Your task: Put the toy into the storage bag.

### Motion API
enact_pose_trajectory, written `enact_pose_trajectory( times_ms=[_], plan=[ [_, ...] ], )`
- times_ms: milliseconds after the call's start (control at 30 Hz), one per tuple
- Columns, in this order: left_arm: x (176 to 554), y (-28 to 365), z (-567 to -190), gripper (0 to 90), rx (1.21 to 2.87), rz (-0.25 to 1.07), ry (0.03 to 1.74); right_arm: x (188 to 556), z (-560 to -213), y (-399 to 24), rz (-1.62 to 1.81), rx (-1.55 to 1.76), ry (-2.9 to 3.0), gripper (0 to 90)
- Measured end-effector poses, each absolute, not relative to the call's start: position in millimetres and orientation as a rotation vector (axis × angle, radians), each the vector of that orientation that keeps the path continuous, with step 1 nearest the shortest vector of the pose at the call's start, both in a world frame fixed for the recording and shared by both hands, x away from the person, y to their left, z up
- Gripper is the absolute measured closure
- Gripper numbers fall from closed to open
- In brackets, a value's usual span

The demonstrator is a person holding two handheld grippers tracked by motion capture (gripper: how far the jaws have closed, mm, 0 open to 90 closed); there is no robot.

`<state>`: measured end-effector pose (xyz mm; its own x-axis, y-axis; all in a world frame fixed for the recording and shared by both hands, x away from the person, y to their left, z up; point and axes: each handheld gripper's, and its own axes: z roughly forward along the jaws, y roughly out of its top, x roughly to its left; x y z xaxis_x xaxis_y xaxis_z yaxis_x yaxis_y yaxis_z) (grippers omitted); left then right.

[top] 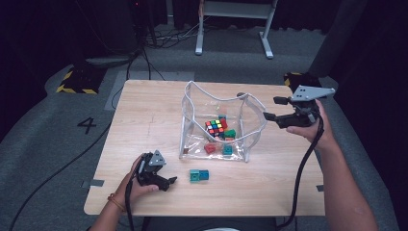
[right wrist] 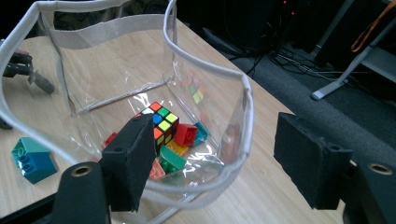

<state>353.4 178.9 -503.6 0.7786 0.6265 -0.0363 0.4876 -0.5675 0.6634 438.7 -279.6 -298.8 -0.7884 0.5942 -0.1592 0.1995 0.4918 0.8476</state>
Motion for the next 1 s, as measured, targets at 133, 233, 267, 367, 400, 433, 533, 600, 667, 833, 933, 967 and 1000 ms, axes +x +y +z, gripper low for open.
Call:
enact_pose_trajectory(
  times_ms=[133, 233, 267, 367, 400, 433, 533, 600, 667, 833, 933, 967, 1000],
  plan=[
    [353.4, 179.0, -503.5, 5.1, 2.289, 0.268, 0.824, 427.2, -306.6, -294.3, 1.257, 0.668, 2.287, 29.3],
    [353.4, 178.9, -503.6, 5.1, 2.289, 0.266, 0.824, 418.6, -314.7, -303.1, 1.255, 0.661, 2.276, 29.3],
    [353.4, 178.9, -503.6, 5.1, 2.288, 0.264, 0.824, 415.7, -317.4, -305.6, 1.255, 0.665, 2.277, 29.3],
    [353.4, 178.9, -503.6, 5.1, 2.288, 0.265, 0.824, 409.0, -326.5, -311.2, 1.266, 0.672, 2.278, 29.3],
    [353.3, 178.9, -503.7, 5.1, 2.288, 0.263, 0.824, 407.5, -329.8, -312.3, 1.261, 0.665, 2.280, 29.3],
    [353.4, 179.0, -503.5, 5.1, 2.289, 0.267, 0.824, 405.5, -333.1, -313.0, 1.256, 0.667, 2.281, 29.3],
    [353.4, 178.9, -503.6, 5.1, 2.288, 0.265, 0.824, 400.2, -342.7, -315.0, 1.258, 0.665, 2.293, 29.3],
    [353.4, 178.9, -503.6, 5.1, 2.289, 0.265, 0.824, 396.7, -349.4, -315.0, 1.249, 0.663, 2.296, 29.3],
    [353.3, 178.9, -503.6, 5.1, 2.288, 0.265, 0.824, 394.1, -356.1, -314.8, 1.244, 0.667, 2.307, 29.3],
    [353.3, 178.9, -503.6, 5.1, 2.289, 0.265, 0.824, 389.2, -375.6, -312.0, 1.223, 0.664, 2.343, 29.3],
    [353.3, 178.9, -503.6, 5.1, 2.288, 0.266, 0.824, 386.9, -387.1, -309.9, 1.235, 0.670, 2.369, 29.6],
    [353.3, 178.9, -503.6, 5.1, 2.288, 0.266, 0.824, 386.0, -391.0, -308.5, 1.234, 0.669, 2.381, 29.6],
    [353.4, 178.9, -503.6, 5.1, 2.289, 0.266, 0.823, 385.3, -395.5, -307.1, 1.229, 0.664, 2.386, 29.6]
  ],
)
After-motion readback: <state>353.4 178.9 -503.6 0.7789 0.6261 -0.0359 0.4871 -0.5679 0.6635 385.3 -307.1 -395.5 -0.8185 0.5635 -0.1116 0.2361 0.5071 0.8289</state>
